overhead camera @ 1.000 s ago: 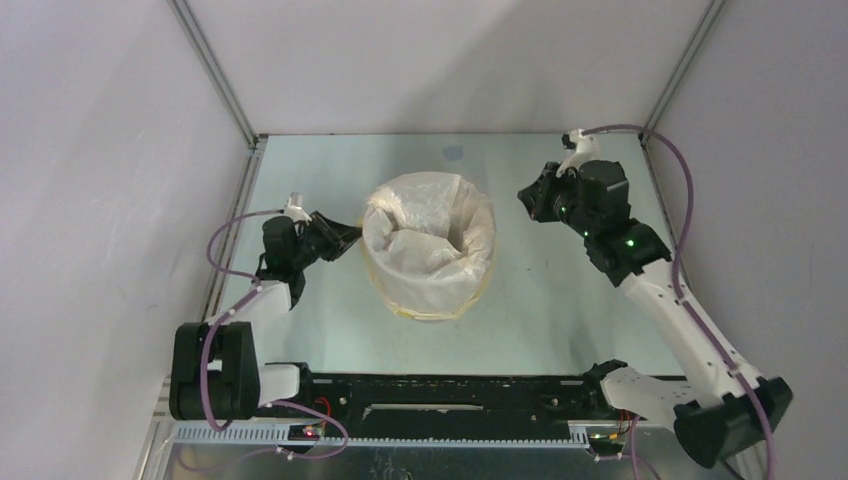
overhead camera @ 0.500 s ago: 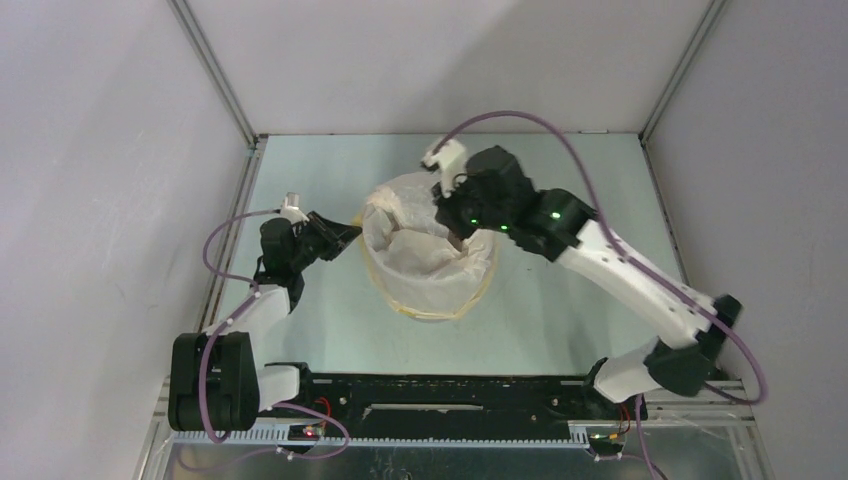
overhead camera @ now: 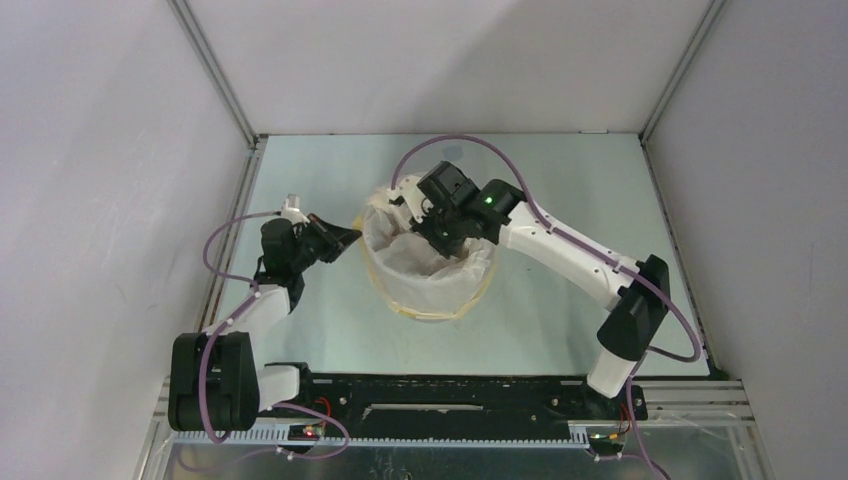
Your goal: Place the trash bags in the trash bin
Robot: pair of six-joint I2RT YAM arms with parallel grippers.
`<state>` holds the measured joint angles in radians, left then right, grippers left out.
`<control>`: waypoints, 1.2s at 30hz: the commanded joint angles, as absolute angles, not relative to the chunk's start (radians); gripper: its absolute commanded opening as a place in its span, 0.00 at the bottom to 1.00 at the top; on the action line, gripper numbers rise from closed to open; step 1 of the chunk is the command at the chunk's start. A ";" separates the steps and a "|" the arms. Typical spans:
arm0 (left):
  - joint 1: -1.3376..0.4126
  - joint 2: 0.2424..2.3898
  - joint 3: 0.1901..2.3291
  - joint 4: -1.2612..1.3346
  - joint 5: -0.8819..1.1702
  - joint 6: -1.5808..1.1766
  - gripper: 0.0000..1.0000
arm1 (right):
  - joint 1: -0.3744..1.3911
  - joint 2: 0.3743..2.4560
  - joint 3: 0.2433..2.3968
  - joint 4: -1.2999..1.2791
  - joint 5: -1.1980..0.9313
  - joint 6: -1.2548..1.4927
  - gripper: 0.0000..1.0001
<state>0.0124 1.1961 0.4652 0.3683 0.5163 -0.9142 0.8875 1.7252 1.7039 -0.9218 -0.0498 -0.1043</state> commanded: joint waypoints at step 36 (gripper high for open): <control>-0.056 1.008 0.462 0.303 0.455 -0.946 0.24 | 0.898 1.961 1.631 -0.932 -0.081 -0.128 0.00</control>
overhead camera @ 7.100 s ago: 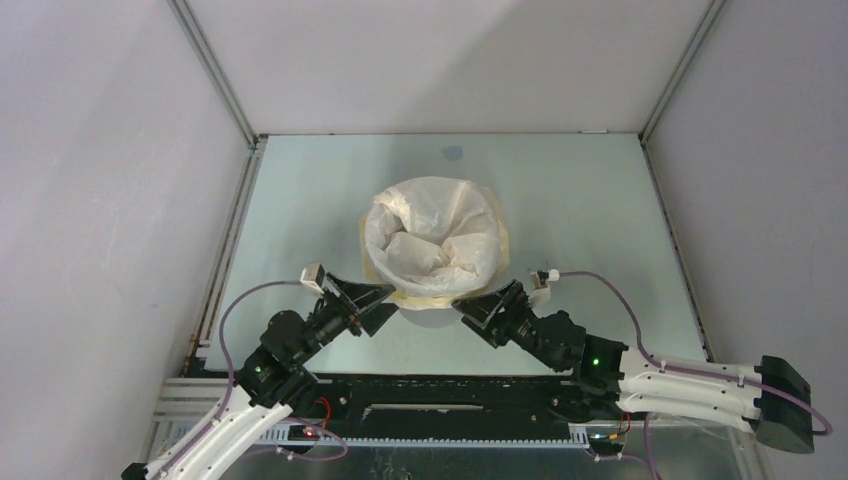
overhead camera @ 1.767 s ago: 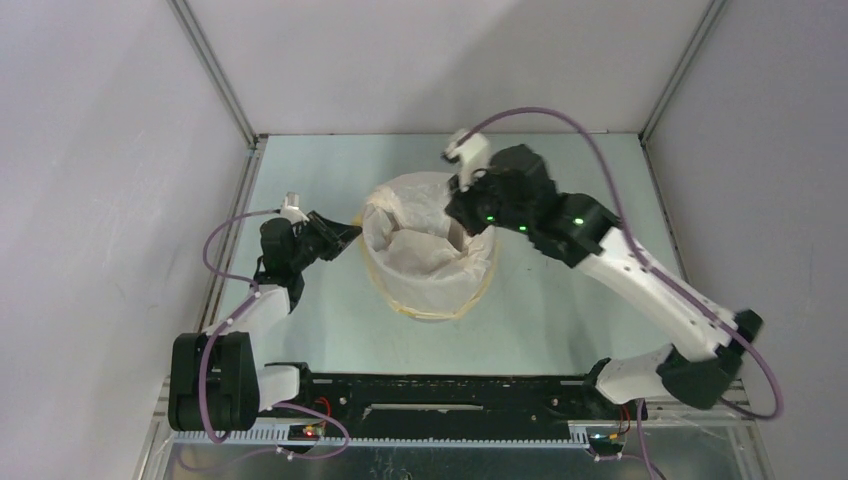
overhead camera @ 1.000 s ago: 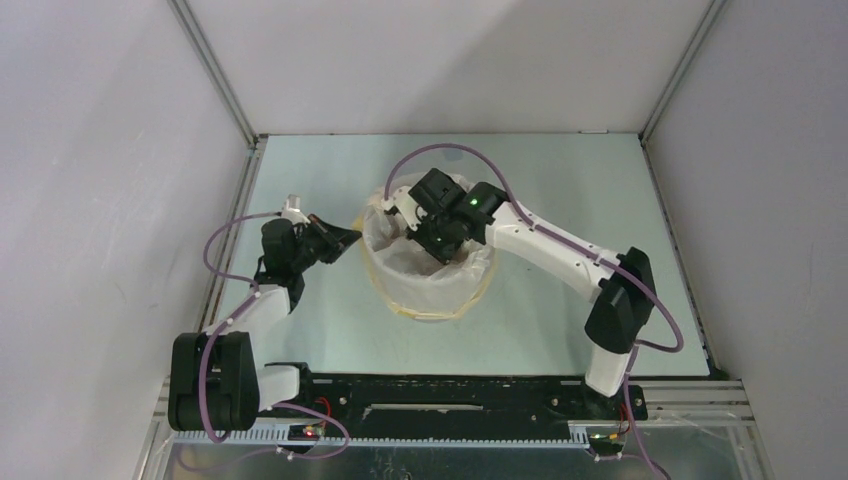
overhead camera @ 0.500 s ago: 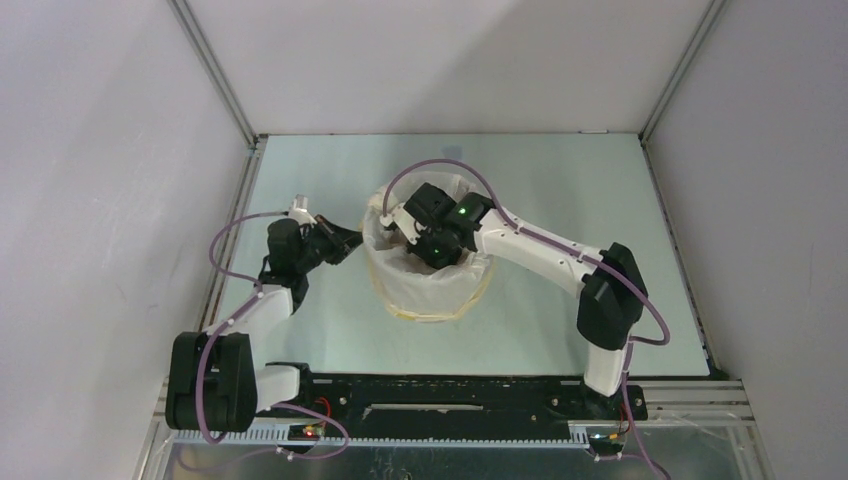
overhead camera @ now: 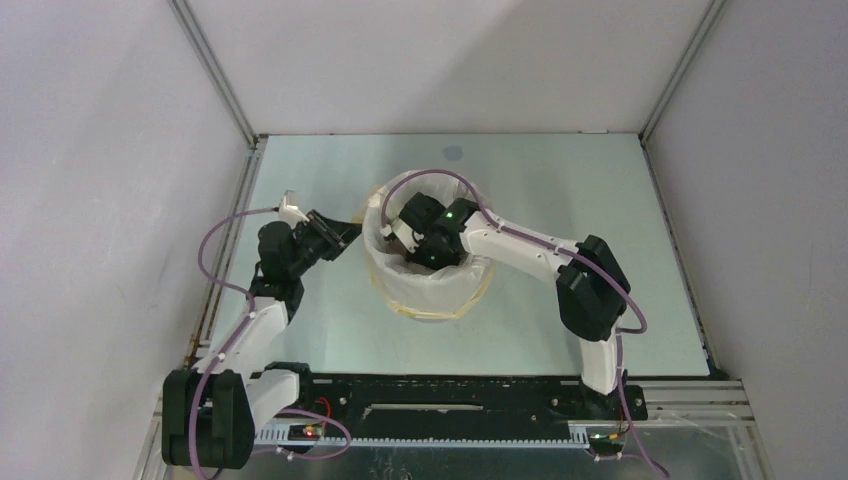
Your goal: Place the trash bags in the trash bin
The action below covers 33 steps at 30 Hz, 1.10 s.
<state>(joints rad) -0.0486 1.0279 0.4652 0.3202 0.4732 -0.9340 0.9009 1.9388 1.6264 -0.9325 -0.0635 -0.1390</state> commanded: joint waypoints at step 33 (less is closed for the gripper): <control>-0.057 0.838 0.510 0.114 0.388 -0.874 0.57 | 0.822 2.149 1.644 -0.891 -0.102 -0.048 0.00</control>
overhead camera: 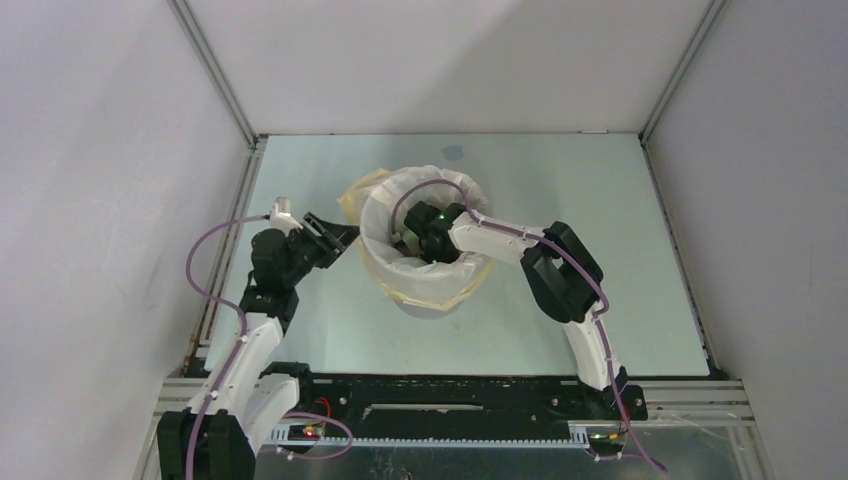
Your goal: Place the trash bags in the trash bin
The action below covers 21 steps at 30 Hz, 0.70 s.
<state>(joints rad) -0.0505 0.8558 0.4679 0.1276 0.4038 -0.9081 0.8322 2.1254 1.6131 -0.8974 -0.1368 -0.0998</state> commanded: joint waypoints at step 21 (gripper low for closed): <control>0.068 0.956 0.762 0.038 0.382 -0.860 0.72 | 0.787 2.216 1.728 -0.906 -0.053 0.003 0.00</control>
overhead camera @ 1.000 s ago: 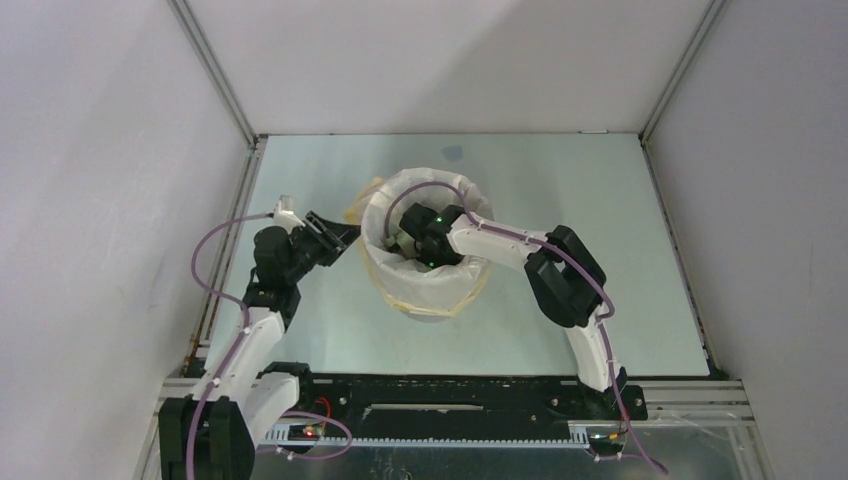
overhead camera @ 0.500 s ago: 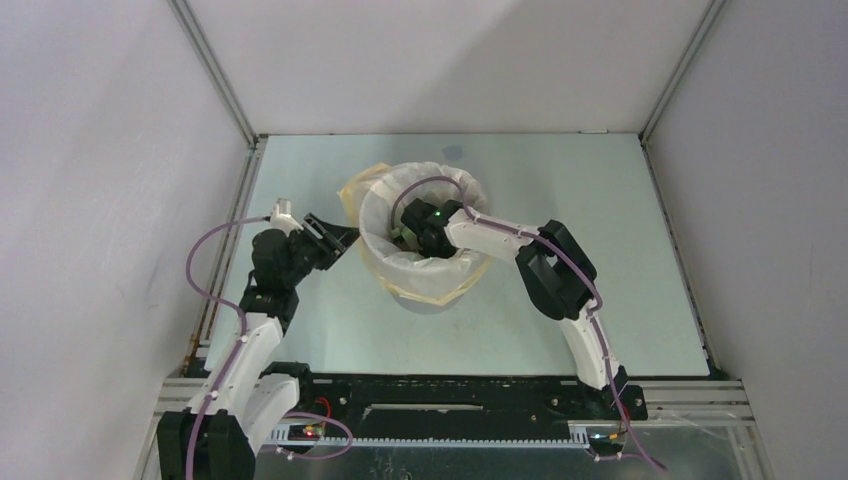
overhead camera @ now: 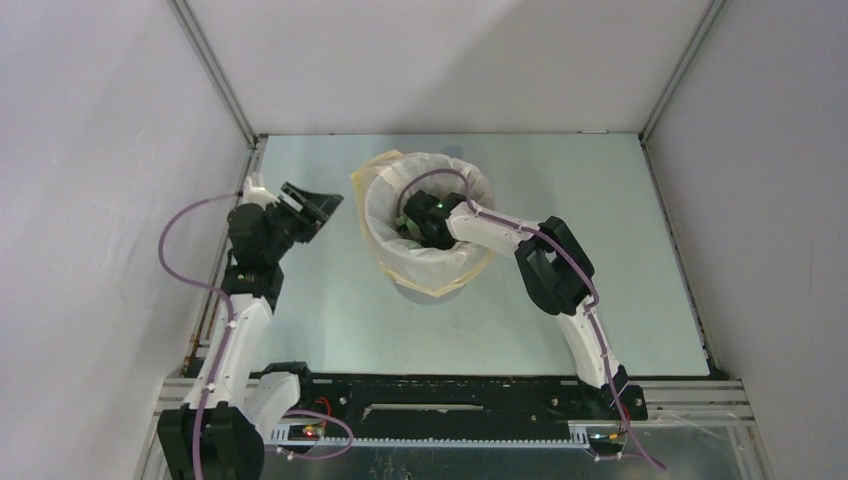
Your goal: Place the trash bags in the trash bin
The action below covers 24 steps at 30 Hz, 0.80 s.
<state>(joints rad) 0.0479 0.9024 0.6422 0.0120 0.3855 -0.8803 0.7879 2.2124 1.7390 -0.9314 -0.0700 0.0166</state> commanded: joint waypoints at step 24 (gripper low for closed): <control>-0.084 1.624 1.329 -0.059 0.732 -0.747 0.60 | 0.805 2.194 1.720 -0.893 -0.086 -0.029 0.00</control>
<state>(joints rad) -0.0334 1.5665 1.2480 0.0162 0.6479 -0.8062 0.7990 2.2120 1.7340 -0.9215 -0.0742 -0.0124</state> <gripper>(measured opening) 0.610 0.007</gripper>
